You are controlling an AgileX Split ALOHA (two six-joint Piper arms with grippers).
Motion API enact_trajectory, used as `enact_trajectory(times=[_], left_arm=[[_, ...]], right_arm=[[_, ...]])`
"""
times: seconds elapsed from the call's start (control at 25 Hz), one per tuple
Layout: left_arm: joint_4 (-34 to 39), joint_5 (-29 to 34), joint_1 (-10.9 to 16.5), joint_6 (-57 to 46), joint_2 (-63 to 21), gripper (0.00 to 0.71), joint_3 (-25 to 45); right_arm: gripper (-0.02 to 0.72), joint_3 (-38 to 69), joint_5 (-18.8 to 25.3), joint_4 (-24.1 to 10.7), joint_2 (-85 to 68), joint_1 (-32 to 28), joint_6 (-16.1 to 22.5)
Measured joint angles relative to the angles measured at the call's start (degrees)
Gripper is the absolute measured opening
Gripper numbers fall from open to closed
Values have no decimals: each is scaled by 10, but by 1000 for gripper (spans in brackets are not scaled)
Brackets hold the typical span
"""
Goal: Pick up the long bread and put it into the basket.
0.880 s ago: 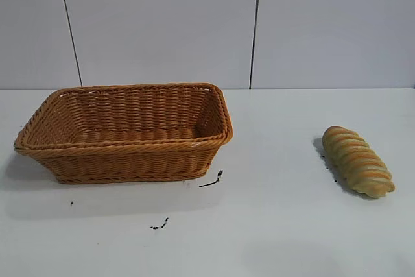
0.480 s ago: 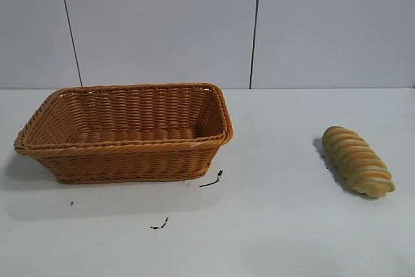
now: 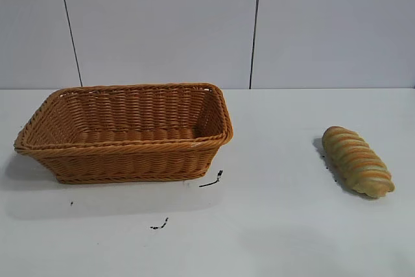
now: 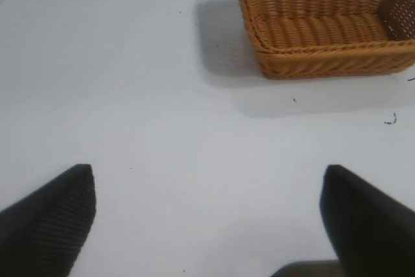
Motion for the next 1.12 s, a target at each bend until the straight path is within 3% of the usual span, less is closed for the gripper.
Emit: enact_trajectory(times=[0.48, 0.84, 1.12], left_arm=[[0, 0, 0, 0, 0, 693, 0], [0, 0, 0, 0, 0, 693, 0], [0, 0, 0, 0, 0, 693, 0]], right_arm=[[690, -161, -73, -13, 379, 0, -41], [690, -335, -77, -18, 566, 40, -51], [690, -444, -62, -26, 679, 49, -35]])
